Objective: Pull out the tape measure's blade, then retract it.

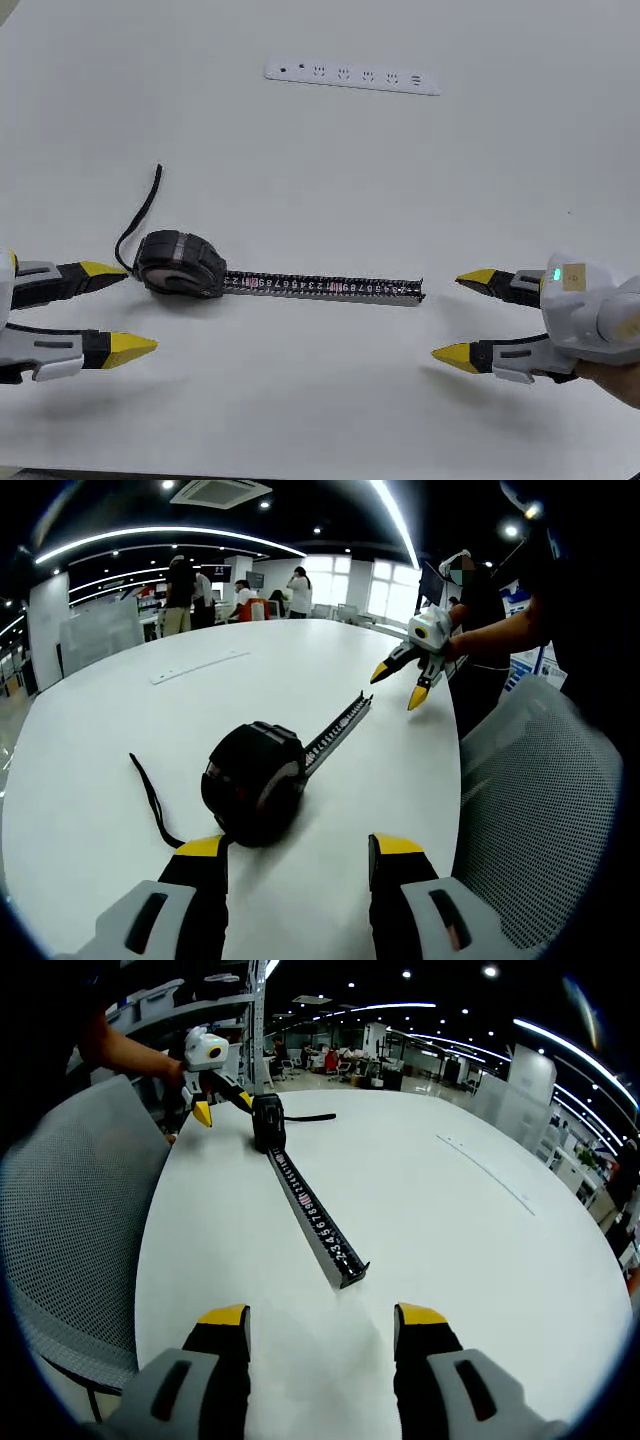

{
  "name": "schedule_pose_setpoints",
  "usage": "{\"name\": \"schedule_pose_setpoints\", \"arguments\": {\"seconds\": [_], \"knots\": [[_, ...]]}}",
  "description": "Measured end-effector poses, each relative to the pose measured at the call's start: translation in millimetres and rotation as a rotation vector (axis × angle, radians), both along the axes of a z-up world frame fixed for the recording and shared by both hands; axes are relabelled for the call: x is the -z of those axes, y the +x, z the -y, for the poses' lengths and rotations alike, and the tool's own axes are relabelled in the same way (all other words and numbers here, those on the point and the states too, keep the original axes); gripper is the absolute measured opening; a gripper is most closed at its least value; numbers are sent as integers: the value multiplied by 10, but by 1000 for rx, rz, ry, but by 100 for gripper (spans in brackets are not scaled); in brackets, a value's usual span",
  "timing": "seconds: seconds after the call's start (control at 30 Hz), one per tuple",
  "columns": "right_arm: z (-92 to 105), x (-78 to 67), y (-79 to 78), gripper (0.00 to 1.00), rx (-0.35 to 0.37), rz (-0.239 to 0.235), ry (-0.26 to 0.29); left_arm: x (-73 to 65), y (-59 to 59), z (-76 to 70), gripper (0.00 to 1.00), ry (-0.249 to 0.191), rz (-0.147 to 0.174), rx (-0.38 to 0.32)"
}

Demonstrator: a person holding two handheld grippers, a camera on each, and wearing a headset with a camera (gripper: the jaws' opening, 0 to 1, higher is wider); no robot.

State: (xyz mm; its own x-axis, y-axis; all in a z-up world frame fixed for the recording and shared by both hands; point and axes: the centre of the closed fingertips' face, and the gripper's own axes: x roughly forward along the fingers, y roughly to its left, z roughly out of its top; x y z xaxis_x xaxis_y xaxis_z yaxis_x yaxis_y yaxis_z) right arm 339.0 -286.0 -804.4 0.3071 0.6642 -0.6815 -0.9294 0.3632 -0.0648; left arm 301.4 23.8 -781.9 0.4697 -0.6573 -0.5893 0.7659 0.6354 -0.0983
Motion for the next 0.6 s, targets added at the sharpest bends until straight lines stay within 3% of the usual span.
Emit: {"name": "schedule_pose_setpoints", "arguments": {"seconds": [0.13, 0.2, 0.37, 0.6], "knots": [[-4, 8, -56, 59, 43, -2, 22, -48, 3, -4, 57, -24, 30, -48], [-20, 0, -88, 61, 68, -2, 42, -78, 15, -6, 60, -20, 62, -65], [-75, -26, -168, 65, 110, 7, 73, -129, 2, 24, 64, -38, 92, -96], [-173, -108, -258, 70, 181, 8, 129, -144, -55, 96, 77, -57, 102, -135]]}}
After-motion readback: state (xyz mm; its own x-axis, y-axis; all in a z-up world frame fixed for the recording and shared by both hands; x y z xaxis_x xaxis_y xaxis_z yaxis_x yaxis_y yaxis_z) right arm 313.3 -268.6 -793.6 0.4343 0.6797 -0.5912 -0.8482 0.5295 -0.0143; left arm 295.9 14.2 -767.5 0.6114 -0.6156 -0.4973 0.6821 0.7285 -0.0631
